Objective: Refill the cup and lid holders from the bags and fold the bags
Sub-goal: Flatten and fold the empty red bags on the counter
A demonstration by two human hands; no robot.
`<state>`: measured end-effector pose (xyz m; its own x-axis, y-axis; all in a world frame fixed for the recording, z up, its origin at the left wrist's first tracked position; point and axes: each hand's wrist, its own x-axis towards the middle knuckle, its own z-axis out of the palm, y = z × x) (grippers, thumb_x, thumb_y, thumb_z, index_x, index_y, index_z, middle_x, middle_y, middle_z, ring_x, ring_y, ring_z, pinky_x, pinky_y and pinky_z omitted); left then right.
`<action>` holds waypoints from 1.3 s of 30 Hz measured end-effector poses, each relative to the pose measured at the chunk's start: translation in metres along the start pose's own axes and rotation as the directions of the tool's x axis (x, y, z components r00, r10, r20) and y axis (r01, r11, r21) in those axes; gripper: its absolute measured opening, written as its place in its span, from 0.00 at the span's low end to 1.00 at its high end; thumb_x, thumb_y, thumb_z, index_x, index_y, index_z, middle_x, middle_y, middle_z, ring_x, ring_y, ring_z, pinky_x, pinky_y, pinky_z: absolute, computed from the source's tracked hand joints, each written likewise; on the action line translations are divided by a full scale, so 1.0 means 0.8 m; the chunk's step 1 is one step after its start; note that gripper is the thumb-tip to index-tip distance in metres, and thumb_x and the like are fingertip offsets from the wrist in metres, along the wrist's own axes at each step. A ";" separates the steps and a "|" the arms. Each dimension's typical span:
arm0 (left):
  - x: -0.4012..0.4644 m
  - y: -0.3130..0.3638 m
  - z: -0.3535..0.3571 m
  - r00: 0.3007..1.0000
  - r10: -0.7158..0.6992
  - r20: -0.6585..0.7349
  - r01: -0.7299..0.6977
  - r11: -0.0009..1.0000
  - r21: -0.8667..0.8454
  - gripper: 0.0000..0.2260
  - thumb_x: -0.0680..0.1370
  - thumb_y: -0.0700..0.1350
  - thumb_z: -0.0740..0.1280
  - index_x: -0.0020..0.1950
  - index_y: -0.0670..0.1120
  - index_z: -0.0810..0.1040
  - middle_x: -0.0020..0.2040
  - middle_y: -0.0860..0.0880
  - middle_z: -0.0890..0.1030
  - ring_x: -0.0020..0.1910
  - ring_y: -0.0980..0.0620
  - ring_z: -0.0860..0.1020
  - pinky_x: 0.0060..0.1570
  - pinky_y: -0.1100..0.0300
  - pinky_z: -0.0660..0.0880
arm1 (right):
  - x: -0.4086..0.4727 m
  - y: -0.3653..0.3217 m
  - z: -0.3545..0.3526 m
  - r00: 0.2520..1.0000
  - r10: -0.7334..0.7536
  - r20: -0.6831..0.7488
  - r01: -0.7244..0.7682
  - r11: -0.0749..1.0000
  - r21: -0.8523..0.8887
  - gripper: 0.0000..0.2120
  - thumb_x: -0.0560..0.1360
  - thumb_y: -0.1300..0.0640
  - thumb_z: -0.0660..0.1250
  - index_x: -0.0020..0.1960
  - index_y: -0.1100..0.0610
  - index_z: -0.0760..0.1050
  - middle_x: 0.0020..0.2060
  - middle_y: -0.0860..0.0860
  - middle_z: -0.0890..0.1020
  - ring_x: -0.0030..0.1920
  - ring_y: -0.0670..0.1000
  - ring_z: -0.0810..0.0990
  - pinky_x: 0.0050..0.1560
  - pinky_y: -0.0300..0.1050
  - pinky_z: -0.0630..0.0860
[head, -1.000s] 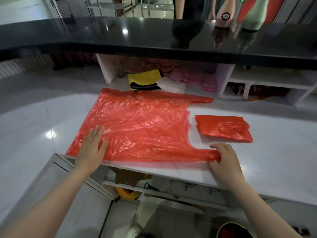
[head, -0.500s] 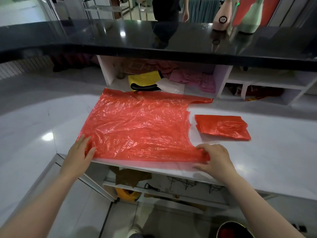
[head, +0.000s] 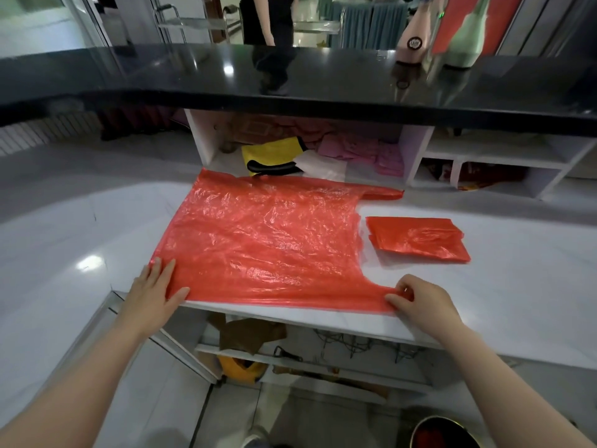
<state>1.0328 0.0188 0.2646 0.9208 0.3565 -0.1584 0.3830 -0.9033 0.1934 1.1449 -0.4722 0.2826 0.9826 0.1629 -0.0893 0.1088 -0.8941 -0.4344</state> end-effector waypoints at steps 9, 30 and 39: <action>-0.009 0.005 -0.018 0.993 0.008 0.116 -0.005 1.000 -0.031 0.43 0.71 0.70 0.53 0.78 0.54 0.38 0.79 0.50 0.39 0.78 0.48 0.41 0.75 0.47 0.47 | -0.002 0.002 0.002 0.996 0.028 -0.088 -0.021 0.997 0.080 0.03 0.75 0.53 0.68 0.48 0.50 0.78 0.48 0.49 0.76 0.48 0.50 0.74 0.50 0.43 0.70; -0.019 -0.022 -0.024 0.923 -0.199 -0.330 -0.011 0.842 -0.539 0.09 0.74 0.32 0.68 0.48 0.45 0.82 0.52 0.46 0.82 0.50 0.46 0.79 0.50 0.69 0.69 | -0.002 0.012 -0.053 0.888 0.319 0.332 -0.357 0.021 0.934 0.07 0.75 0.61 0.68 0.40 0.55 0.74 0.27 0.49 0.72 0.24 0.46 0.68 0.21 0.37 0.65; 0.008 0.015 -0.092 0.855 -0.301 -0.423 -0.159 0.623 -0.766 0.09 0.79 0.39 0.64 0.57 0.38 0.78 0.49 0.42 0.80 0.48 0.46 0.76 0.52 0.58 0.71 | 0.031 -0.017 -0.096 0.936 0.239 0.260 -0.192 -0.273 0.943 0.06 0.75 0.54 0.68 0.41 0.55 0.75 0.24 0.45 0.70 0.20 0.41 0.65 0.18 0.32 0.59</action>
<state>1.0489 0.0276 0.3372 0.7029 0.6779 0.2155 0.1493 -0.4368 0.8871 1.1795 -0.4882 0.3551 0.9062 0.0472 -0.4202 -0.3604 0.6061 -0.7090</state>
